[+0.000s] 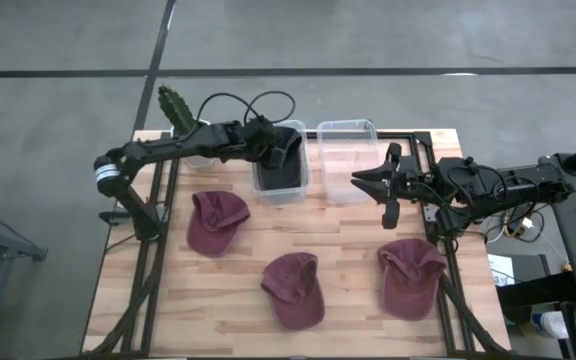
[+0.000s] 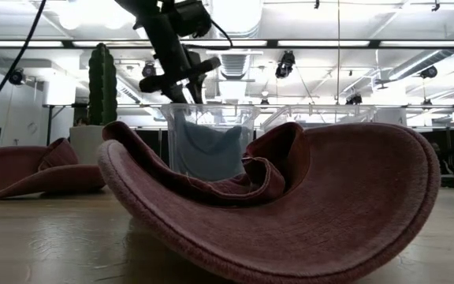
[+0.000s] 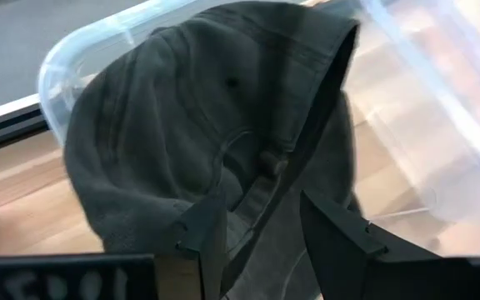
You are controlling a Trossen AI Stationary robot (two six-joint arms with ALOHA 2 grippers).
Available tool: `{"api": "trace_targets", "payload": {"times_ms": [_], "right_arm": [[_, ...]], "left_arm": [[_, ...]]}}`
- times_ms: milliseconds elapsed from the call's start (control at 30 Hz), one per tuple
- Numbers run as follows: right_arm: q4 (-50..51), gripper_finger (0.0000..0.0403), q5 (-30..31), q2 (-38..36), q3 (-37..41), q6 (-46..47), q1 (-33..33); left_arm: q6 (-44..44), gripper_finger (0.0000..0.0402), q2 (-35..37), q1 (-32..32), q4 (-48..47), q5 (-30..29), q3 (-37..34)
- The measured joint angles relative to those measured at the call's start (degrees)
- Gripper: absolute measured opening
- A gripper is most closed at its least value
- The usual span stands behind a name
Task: Pick & Place hat
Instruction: Put the gray cap into the left transparent bin
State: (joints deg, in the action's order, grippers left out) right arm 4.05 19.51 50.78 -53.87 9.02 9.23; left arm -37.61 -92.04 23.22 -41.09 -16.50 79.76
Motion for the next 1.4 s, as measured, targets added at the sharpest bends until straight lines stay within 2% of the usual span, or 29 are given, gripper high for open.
{"api": "trace_targets", "payload": {"times_ms": [267,433,700,1000,1400], "right_arm": [[0.0,0.0068,0.0,0.0,0.0,-0.2,0.0],[0.0,0.0068,0.0,0.0,0.0,0.0,0.0],[0.1,0.0068,0.0,0.0,0.0,0.0,0.0],[0.3,0.0068,0.0,0.0,0.0,0.0,0.0],[0.4,0.0068,0.0,0.0,0.0,0.0,0.0]], "left_arm": [[0.0,0.0147,-2.1,0.0,0.6,0.2,-0.1],[-0.3,0.0147,-4.6,0.0,1.4,2.5,0.2],[0.5,0.0147,-8.2,0.0,1.5,3.0,4.9],[5.0,0.0147,-12.5,0.0,-1.6,3.2,10.3],[12.4,0.0147,-15.5,0.0,-3.2,0.4,11.0]]}}
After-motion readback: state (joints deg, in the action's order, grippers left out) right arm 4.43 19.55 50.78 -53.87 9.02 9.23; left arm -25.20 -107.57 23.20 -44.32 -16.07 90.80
